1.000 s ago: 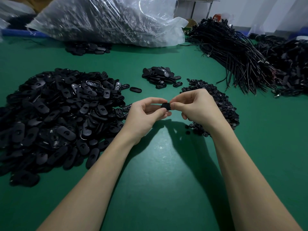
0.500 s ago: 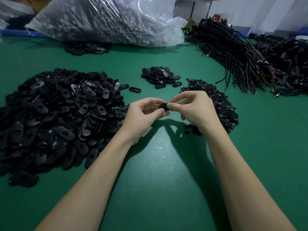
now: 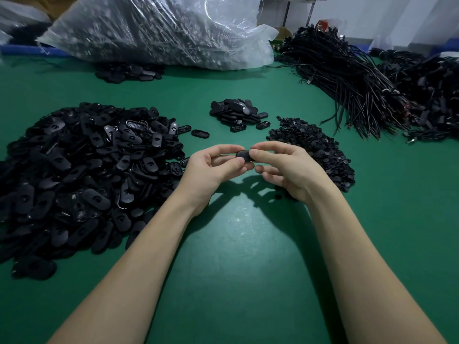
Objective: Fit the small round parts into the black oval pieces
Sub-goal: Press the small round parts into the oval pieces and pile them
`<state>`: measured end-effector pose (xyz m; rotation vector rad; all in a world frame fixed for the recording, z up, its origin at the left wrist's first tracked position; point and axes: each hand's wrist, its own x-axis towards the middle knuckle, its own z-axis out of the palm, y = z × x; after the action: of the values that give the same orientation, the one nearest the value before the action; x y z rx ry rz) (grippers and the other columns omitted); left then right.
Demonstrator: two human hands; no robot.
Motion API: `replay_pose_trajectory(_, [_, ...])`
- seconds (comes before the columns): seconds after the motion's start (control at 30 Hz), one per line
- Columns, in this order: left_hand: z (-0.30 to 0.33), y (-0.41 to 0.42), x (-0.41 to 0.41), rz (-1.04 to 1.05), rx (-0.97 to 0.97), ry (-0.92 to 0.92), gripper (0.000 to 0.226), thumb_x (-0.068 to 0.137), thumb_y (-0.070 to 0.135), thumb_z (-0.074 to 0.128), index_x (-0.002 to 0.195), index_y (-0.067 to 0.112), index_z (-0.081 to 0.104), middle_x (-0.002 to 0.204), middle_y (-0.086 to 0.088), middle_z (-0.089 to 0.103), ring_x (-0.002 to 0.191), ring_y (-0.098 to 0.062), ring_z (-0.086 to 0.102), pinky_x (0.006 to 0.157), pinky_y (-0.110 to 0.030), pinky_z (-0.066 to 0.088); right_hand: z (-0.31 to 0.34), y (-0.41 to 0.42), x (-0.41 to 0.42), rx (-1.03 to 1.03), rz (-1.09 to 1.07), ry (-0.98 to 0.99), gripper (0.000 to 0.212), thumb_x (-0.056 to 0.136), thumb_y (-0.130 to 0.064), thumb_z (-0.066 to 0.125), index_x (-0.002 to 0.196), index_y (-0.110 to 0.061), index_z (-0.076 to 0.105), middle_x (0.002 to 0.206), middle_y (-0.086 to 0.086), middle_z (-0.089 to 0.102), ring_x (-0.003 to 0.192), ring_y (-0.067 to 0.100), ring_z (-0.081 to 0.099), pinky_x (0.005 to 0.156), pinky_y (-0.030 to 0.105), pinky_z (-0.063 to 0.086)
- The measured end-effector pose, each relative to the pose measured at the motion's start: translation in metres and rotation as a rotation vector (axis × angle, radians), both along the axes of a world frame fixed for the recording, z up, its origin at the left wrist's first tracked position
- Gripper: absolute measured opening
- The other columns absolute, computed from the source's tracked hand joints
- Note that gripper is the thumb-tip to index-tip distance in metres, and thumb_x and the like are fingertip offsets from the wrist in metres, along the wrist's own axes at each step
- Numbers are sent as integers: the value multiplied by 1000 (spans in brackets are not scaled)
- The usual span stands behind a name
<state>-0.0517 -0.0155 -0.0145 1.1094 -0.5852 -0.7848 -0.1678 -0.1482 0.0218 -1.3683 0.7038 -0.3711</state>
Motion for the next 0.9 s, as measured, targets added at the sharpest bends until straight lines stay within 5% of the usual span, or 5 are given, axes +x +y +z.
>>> replay_pose_trajectory(0.17, [0,-3,-3,79,14,-26,22,88,-7,69,107,4,68,97,-13,78,95,-27,76,84,-25,59,1,9,6,-590,-114,25,2,85,-16,83,85,-16,81,75,-5,77,63,11,73,56,23,59])
replay_pose_trajectory(0.37, [-1,-4,-6,115,27,-42,21,88,-5,71,105,6,68,91,-11,78,91,-24,77,80,-23,58,4,9,8,-812,-87,161,6,90,-25,78,84,-27,77,82,-14,73,57,7,70,54,17,53])
replay_pose_trajectory(0.7, [-2,-5,-5,110,18,-32,23,87,-6,71,107,4,67,93,-12,78,92,-27,76,83,-26,59,6,9,7,-743,-73,172,10,95,-20,68,90,-22,75,67,-13,67,45,0,57,47,15,44])
replay_pose_trajectory(0.9, [-2,-4,-5,98,23,-63,23,88,-6,70,108,4,68,94,-13,78,92,-26,76,82,-24,59,6,4,3,-556,-81,105,11,93,-16,69,86,-19,78,66,-1,67,57,14,58,53,23,48])
